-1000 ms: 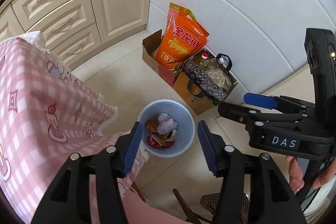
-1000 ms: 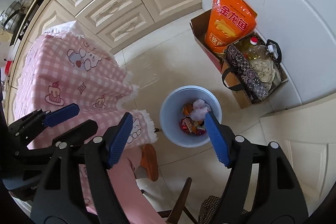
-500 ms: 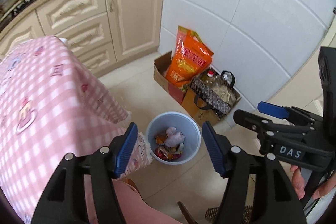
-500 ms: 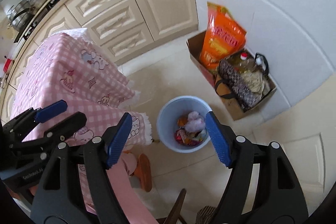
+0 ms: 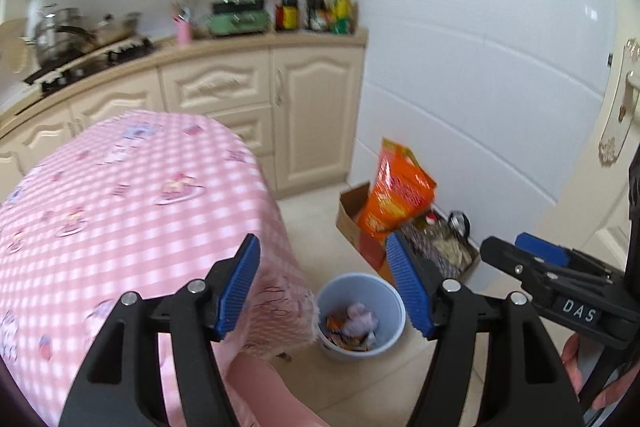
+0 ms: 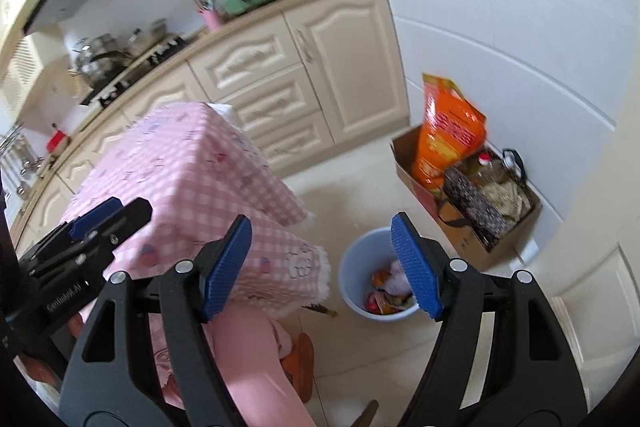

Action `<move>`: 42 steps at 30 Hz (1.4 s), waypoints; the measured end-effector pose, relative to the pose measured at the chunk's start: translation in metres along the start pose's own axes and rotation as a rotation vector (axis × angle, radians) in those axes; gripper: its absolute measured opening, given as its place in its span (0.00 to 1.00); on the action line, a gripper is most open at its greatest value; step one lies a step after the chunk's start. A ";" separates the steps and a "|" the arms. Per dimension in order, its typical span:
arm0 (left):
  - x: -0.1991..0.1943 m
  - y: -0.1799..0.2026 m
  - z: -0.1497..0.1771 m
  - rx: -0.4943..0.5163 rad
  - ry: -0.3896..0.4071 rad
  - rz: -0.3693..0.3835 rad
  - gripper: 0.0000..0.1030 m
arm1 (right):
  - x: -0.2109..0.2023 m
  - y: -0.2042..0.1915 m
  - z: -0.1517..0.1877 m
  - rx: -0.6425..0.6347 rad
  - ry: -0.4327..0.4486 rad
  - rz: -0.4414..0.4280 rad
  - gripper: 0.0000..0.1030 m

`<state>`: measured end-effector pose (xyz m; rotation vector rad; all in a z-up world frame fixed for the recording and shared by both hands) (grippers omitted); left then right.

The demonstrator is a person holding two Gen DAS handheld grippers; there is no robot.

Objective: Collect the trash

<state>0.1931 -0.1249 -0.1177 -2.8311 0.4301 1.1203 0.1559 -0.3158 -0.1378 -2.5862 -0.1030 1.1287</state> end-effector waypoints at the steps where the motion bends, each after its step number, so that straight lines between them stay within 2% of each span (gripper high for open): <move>1: -0.007 -0.003 0.001 -0.005 0.011 -0.006 0.63 | -0.007 -0.006 0.001 -0.013 0.022 -0.016 0.70; 5: -0.046 -0.012 0.010 -0.026 0.077 -0.051 0.64 | -0.031 -0.033 0.006 -0.082 0.093 -0.061 0.70; 8: -0.076 -0.016 0.014 -0.030 0.133 -0.083 0.65 | -0.049 -0.051 0.008 -0.132 0.165 -0.058 0.70; 10: -0.093 -0.020 0.017 -0.029 0.165 -0.095 0.71 | -0.066 -0.068 0.010 -0.174 0.222 -0.063 0.70; 13: -0.124 -0.025 0.018 -0.041 0.216 -0.112 0.75 | -0.083 -0.085 0.012 -0.211 0.280 -0.077 0.70; 21: -0.182 -0.040 0.018 -0.078 0.311 -0.181 0.78 | -0.121 -0.126 0.017 -0.284 0.372 -0.122 0.70; 27: -0.206 -0.052 0.021 -0.114 0.346 -0.207 0.83 | -0.135 -0.144 0.018 -0.315 0.399 -0.134 0.70; 31: -0.215 -0.056 0.024 -0.121 0.360 -0.228 0.84 | -0.139 -0.152 0.020 -0.335 0.418 -0.112 0.70; 42: -0.219 -0.053 0.032 -0.123 0.365 -0.219 0.86 | -0.154 -0.153 0.030 -0.349 0.455 -0.071 0.70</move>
Point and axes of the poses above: each gripper's, at about its wrist camera, not at the fingertips, and x roughly the way its jaws point, y to its right, z to its underside, the point moved 10 cm from there along x, roughly the way its jaws point, and after that the axes turned 7 degrees about -y, right-handed, at the moved point
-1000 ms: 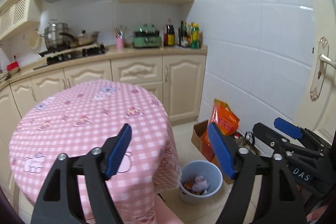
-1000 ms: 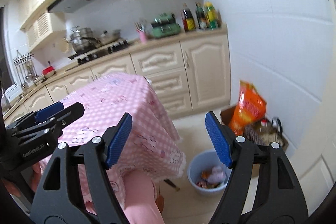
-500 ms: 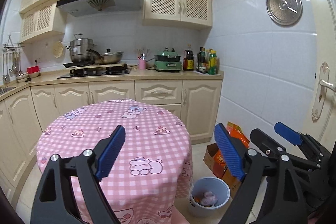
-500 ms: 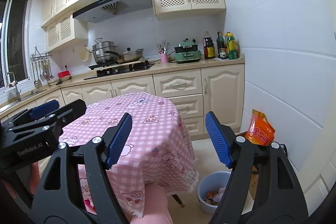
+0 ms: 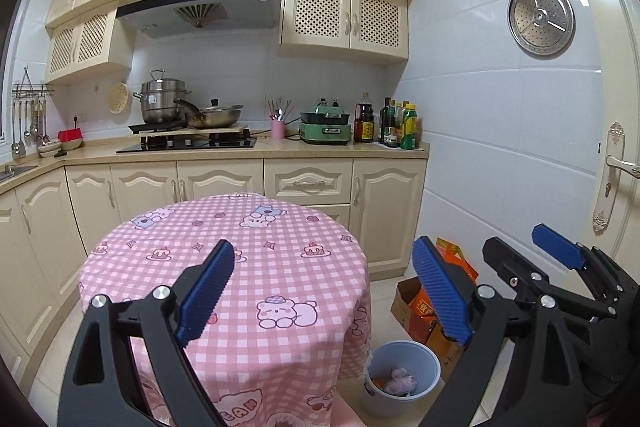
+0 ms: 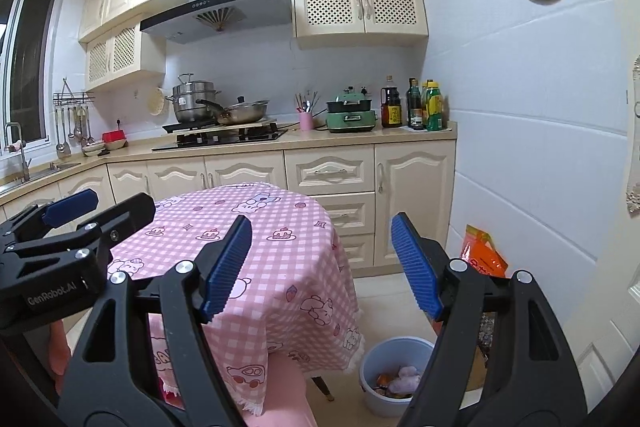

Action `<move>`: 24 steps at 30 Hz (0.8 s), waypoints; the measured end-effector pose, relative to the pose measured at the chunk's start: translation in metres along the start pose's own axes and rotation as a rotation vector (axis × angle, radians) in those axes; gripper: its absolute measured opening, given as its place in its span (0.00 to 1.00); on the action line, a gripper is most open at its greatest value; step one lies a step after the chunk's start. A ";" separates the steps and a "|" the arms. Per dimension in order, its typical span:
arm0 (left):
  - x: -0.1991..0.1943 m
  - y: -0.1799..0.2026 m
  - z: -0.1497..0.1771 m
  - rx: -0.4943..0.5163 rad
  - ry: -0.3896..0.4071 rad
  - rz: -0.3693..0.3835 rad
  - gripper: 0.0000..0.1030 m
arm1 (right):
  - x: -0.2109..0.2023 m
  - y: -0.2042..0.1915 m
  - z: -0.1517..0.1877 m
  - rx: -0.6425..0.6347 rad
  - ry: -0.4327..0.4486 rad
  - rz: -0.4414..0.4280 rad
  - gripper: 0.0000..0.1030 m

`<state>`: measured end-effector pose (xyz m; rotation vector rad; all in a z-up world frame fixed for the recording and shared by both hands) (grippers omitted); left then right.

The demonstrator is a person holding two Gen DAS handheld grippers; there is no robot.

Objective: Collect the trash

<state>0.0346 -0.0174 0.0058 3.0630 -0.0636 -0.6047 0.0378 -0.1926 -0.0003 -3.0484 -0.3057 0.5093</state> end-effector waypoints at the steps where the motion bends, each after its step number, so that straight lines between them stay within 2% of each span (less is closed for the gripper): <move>1: 0.000 -0.001 0.001 -0.003 -0.001 -0.002 0.86 | -0.001 0.000 0.001 -0.001 0.003 0.004 0.72; 9: 0.006 -0.006 0.011 -0.012 -0.026 -0.021 0.86 | -0.002 -0.001 0.007 0.004 -0.008 -0.001 0.73; 24: 0.001 -0.010 0.008 -0.021 -0.016 -0.037 0.86 | 0.001 -0.007 0.008 -0.010 -0.019 -0.001 0.73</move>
Point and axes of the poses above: each gripper's, at about its wrist camera, not at the fingertips, and x roughly the way its jaws point, y to its right, z to its underside, the point moved 10 cm from there along x, roughly the way its jaws point, and after that the axes turned 7 degrees about -y, right-handed, at the moved point
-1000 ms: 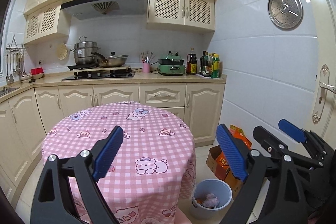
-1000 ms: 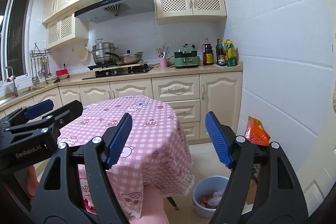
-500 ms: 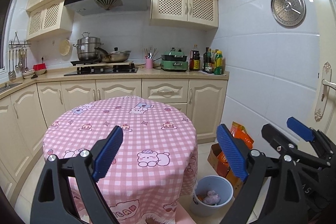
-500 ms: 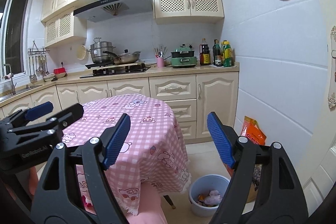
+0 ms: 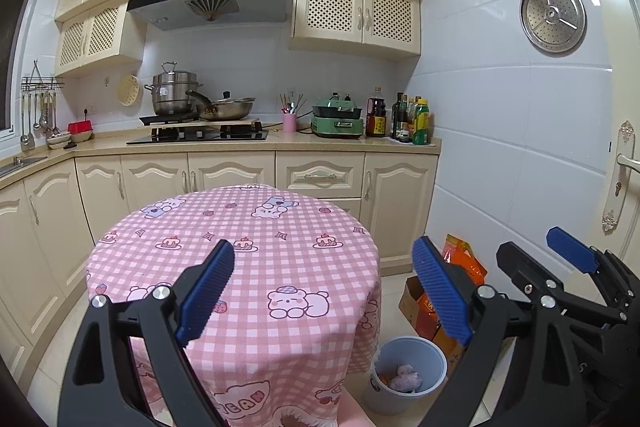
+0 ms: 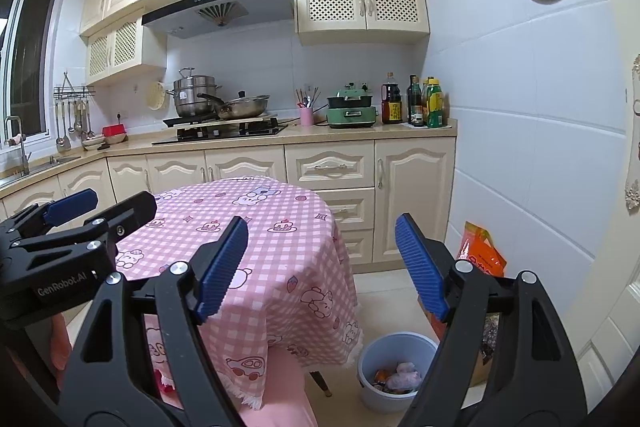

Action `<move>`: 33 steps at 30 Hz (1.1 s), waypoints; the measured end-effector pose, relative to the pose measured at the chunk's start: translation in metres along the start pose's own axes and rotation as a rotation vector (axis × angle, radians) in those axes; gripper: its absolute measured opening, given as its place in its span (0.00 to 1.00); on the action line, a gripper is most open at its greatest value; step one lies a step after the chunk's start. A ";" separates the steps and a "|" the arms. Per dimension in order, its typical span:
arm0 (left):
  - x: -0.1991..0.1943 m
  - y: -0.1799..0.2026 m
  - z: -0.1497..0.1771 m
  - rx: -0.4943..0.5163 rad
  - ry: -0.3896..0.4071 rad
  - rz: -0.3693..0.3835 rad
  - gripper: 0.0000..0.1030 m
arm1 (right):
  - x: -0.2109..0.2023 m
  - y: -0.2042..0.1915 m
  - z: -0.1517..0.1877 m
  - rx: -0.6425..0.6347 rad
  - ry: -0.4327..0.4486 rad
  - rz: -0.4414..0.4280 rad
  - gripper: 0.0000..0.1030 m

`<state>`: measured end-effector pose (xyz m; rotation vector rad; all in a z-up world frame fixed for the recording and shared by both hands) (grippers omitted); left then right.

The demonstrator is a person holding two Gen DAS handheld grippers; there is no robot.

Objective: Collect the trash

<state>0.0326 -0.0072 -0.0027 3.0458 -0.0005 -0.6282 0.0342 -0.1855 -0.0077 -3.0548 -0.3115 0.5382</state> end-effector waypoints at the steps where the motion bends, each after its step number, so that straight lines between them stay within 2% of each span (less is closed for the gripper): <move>1: 0.000 0.000 0.000 -0.001 -0.001 0.000 0.86 | 0.000 0.000 0.000 -0.001 0.000 -0.001 0.74; 33: 0.000 0.005 0.004 0.011 -0.023 -0.013 0.86 | -0.005 0.001 0.003 0.002 -0.010 -0.002 0.74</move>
Point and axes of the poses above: each gripper's, at about its wrist camera, not at the fingertips, and x roughly the way its jaws point, y to its right, z to its underside, the point moved 10 cm from there along x, roughly the way its jaws point, and after that the axes turned 7 degrees about -y, right-handed, at the moved point
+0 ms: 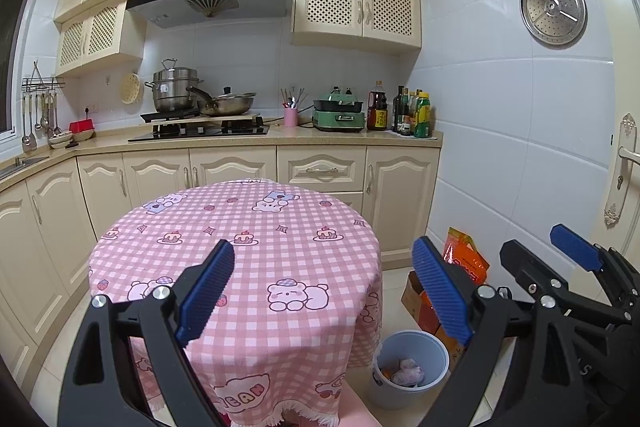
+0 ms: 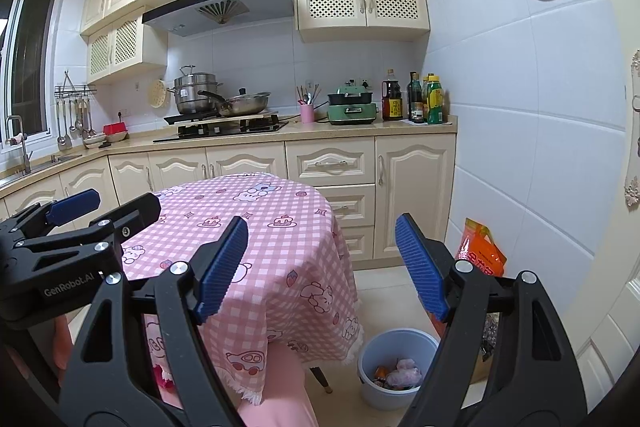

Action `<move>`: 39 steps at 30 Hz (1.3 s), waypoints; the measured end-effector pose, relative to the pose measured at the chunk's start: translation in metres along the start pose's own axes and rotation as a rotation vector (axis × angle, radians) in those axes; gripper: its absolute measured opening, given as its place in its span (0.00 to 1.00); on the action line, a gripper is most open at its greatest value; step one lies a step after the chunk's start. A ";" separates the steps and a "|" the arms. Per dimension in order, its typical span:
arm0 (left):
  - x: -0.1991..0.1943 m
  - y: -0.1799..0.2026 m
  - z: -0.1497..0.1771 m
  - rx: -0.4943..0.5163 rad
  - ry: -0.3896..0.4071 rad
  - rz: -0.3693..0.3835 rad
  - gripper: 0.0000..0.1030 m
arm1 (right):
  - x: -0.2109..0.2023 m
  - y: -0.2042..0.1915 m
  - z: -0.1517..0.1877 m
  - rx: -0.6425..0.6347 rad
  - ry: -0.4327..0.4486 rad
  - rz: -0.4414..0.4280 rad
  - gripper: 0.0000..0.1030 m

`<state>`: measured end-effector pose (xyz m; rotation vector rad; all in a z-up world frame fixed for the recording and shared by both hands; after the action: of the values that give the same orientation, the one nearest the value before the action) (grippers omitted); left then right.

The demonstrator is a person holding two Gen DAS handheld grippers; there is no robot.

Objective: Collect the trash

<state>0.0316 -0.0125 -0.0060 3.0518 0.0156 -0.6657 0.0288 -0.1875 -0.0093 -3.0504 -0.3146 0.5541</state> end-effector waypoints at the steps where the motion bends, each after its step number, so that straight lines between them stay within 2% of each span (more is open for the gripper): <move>1: 0.000 0.000 0.000 0.001 -0.001 0.001 0.86 | 0.000 0.000 0.000 0.000 -0.003 0.001 0.74; 39: 0.006 0.002 0.005 0.005 -0.020 -0.003 0.86 | 0.005 0.007 0.009 0.004 -0.030 0.009 0.76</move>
<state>0.0346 -0.0148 -0.0132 3.0505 0.0176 -0.6975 0.0312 -0.1932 -0.0201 -3.0436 -0.3009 0.6004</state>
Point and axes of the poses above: each gripper's, at about its wrist camera, not at the fingertips, and x roughly the way its jaws point, y to its right, z to its underside, the point moved 10 cm from there along x, roughly the way its jaws point, and after that the axes turned 7 degrees about -y, right-handed, at the moved point
